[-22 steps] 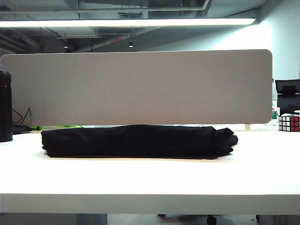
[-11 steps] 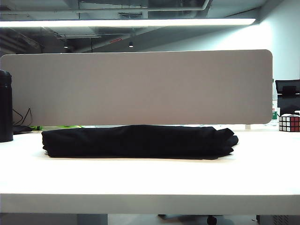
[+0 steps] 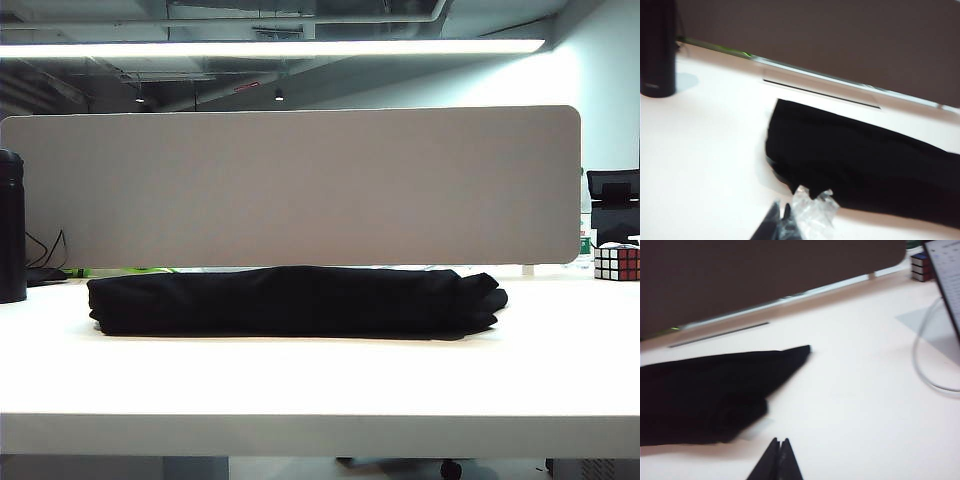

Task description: Fold the bottom side of the T-shirt horizontally towards the center, about one-third of the way, then fold the sleeve back towards the center, creating a straight line along the edge of the T-shirt, and finally fold the bottom of the T-shirt up towards the top, creating a neat rectangle.

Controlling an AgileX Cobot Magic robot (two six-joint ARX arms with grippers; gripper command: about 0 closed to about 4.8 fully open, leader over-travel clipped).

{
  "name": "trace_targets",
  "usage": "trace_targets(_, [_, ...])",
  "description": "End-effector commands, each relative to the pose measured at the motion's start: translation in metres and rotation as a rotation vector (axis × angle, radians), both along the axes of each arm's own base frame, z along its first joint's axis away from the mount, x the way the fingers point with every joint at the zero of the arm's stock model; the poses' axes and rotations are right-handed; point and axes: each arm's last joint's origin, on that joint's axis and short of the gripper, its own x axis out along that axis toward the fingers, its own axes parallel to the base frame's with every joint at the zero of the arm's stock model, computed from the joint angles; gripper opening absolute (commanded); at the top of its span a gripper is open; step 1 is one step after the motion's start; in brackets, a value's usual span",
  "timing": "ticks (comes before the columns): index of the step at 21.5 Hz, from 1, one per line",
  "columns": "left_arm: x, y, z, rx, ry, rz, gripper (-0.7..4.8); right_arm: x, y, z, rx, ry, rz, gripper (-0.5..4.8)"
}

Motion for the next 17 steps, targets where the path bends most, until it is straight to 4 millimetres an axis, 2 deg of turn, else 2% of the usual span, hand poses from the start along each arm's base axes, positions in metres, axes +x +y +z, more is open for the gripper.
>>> trace_targets(1, [0.003,0.000,0.001,-0.002,-0.082,0.037,-0.05,0.003,-0.003,-0.009,-0.038,0.012,-0.090,-0.04])
trace_targets(4, [0.005,0.000,-0.003,0.004,-0.102,0.066,-0.05,0.007,-0.006,-0.020,-0.079,0.033,-0.139,-0.04])
trace_targets(12, [0.011,0.000,-0.022,-0.019,-0.106,0.097,-0.05,0.012,-0.009,-0.031,-0.122,0.015,-0.189,-0.04])
trace_targets(17, [0.011,0.000,-0.021,0.035,-0.116,0.097,-0.05,0.017,-0.009,-0.049,-0.125,0.021,-0.178,-0.04])
